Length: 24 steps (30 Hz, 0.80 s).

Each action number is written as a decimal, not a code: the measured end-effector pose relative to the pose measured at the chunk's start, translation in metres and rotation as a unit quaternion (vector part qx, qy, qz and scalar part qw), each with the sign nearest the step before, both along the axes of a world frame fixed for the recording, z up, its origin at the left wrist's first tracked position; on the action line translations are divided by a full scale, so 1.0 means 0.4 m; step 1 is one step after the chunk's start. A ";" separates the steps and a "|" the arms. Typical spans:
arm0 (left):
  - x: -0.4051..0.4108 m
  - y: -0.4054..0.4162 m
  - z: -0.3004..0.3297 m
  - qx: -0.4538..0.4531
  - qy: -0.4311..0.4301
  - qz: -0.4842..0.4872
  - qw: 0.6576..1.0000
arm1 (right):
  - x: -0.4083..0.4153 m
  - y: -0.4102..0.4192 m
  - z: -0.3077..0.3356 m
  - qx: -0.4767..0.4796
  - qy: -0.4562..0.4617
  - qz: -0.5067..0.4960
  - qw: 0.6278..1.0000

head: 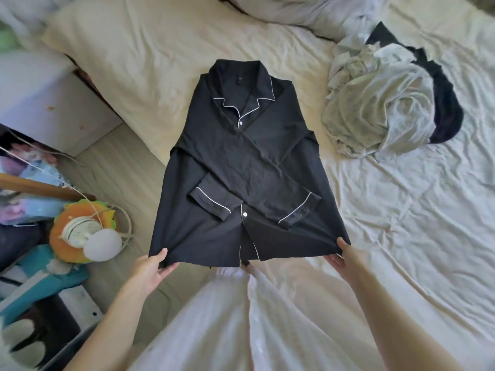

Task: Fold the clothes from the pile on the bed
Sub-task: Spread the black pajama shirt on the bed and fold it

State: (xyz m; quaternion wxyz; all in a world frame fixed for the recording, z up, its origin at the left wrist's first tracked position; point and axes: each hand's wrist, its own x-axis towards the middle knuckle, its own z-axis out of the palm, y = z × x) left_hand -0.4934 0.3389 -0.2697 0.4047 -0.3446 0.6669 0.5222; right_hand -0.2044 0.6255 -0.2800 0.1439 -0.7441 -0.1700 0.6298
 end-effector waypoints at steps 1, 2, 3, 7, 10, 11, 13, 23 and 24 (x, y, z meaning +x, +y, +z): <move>-0.002 0.008 0.013 0.011 -0.003 -0.001 1.000 | -0.003 -0.004 0.009 0.001 0.011 0.004 1.000; -0.010 0.020 0.027 0.024 -0.006 -0.001 1.000 | -0.010 -0.003 0.018 0.006 0.027 0.008 1.000; -0.024 0.035 0.040 0.037 -0.006 0.001 0.999 | -0.022 0.005 0.027 0.012 0.045 0.009 0.999; -0.127 0.120 0.083 0.095 0.007 0.023 0.995 | -0.098 0.092 0.054 0.053 0.100 -0.003 0.994; -0.230 0.207 0.104 0.118 -0.005 0.012 0.993 | -0.184 0.181 0.072 0.080 0.138 0.010 0.987; -0.265 0.240 0.109 0.126 -0.008 0.008 0.992 | -0.220 0.213 0.081 0.086 0.151 0.005 0.985; -0.344 0.315 0.115 0.157 -0.007 0.042 0.987 | -0.305 0.282 0.100 0.094 0.187 -0.035 0.977; -0.817 0.771 0.067 0.277 0.035 0.205 0.938 | -0.765 0.761 0.073 0.096 0.274 -0.234 0.928; -0.861 0.808 0.046 0.298 0.048 0.204 0.931 | -0.802 0.804 0.054 0.104 0.282 -0.231 0.925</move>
